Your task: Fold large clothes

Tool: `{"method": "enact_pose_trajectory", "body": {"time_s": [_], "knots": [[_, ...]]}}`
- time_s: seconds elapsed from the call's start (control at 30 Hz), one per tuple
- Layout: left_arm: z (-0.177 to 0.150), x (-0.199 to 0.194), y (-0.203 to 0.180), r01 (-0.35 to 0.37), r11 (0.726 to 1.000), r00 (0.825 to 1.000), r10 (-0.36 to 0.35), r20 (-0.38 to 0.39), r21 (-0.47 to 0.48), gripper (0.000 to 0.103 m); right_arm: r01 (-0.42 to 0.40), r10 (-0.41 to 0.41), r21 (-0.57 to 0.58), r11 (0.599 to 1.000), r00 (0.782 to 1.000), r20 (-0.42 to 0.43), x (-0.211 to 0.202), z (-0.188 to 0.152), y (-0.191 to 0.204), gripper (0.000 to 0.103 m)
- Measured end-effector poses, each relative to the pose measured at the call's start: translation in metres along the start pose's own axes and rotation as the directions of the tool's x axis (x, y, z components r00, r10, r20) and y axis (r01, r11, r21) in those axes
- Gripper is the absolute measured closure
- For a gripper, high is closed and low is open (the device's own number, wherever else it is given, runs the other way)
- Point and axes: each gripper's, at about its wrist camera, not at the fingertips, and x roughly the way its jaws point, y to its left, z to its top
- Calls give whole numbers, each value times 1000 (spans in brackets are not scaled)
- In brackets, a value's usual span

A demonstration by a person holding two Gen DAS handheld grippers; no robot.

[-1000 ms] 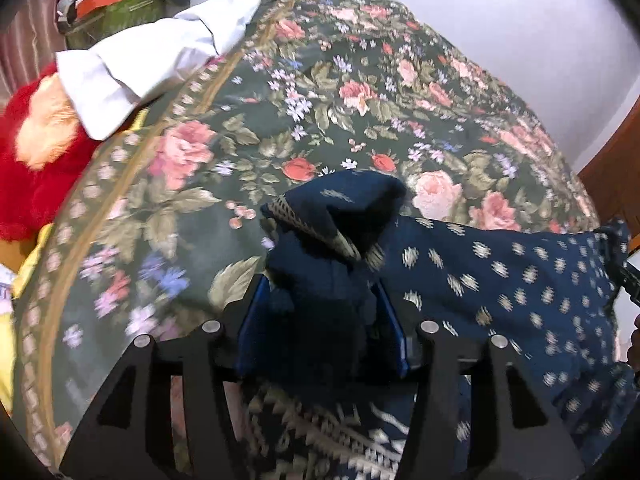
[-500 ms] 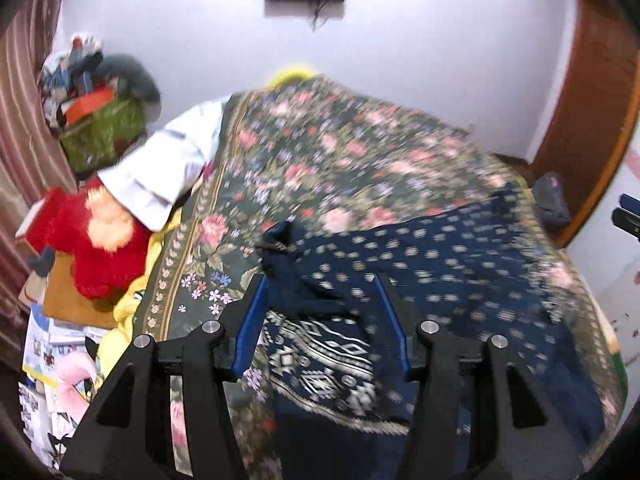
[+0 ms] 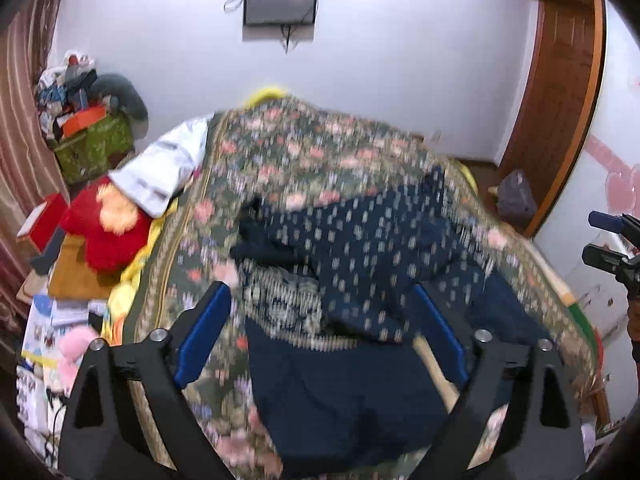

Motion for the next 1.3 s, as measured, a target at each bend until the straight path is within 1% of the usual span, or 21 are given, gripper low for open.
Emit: {"method": "enact_pose_trajectory", "body": {"time_s": [0.07,0.13,0.2,0.3,0.4,0.5,0.53,0.6,0.67,0.7,0.73,0.83,0.9,0.97,1.0,1.03,1.07,1.1,1.13,1.2,1.3], "knots": [[-17,6,3,1,1000,999,-2,-41,-10,10,-8,9,33,999,998,-58,12,-19,-3,0],[-35,13,9,19,999,996,-22,-86,-34,10,-8,16,74,997,993,-117,24,-35,-10,0],[-52,25,16,35,998,988,-43,-146,-56,10,-14,36,125,992,984,-173,36,-52,-19,0],[-81,48,30,45,994,970,-68,-235,-102,10,-25,77,211,977,967,-245,53,-77,-30,0],[-113,73,50,0,979,938,-70,-340,-202,10,-52,133,265,963,945,-299,65,-98,-36,0],[-139,89,65,1,957,903,-125,-411,-289,10,-71,165,284,956,932,-322,71,-112,-34,3],[-149,94,68,4,949,892,-146,-427,-316,10,-82,179,290,953,929,-323,73,-114,-34,7],[-163,100,72,-8,939,879,-157,-451,-343,10,-121,226,323,939,923,-311,76,-117,-32,14],[-176,107,73,-14,930,865,-173,-472,-367,10,-146,257,347,926,919,-298,80,-118,-30,25],[-181,110,74,-8,923,861,-190,-472,-385,10,-147,254,342,928,922,-293,81,-117,-29,28],[-185,112,76,0,912,861,-210,-464,-411,10,-148,252,340,929,924,-287,82,-116,-27,33],[-195,114,83,2,864,875,-245,-418,-503,11,-155,256,351,923,930,-262,85,-114,-24,46],[-196,113,83,15,852,883,-257,-393,-523,12,-151,254,370,917,935,-248,87,-114,-25,54],[-194,113,77,38,859,886,-265,-380,-511,19,-150,257,388,909,936,-239,91,-113,-27,66],[-192,113,74,45,864,886,-266,-380,-501,28,-153,260,393,907,936,-236,92,-113,-28,70],[-190,110,70,65,871,887,-274,-371,-488,43,-159,267,400,903,936,-229,93,-112,-29,76],[-186,109,65,86,872,885,-289,-366,-482,53,-167,275,405,899,935,-224,93,-111,-29,82],[-183,107,62,102,873,881,-302,-365,-477,72,-176,282,406,897,934,-218,94,-110,-29,84],[-180,105,58,108,877,880,-303,-365,-468,86,-181,284,405,896,936,-210,93,-107,-29,86],[-170,99,54,111,886,887,-292,-357,-450,96,-177,267,389,904,944,-193,91,-102,-28,87],[-138,86,47,181,879,902,-327,-282,-440,97,-185,252,362,914,957,-147,84,-87,-27,87]]}}
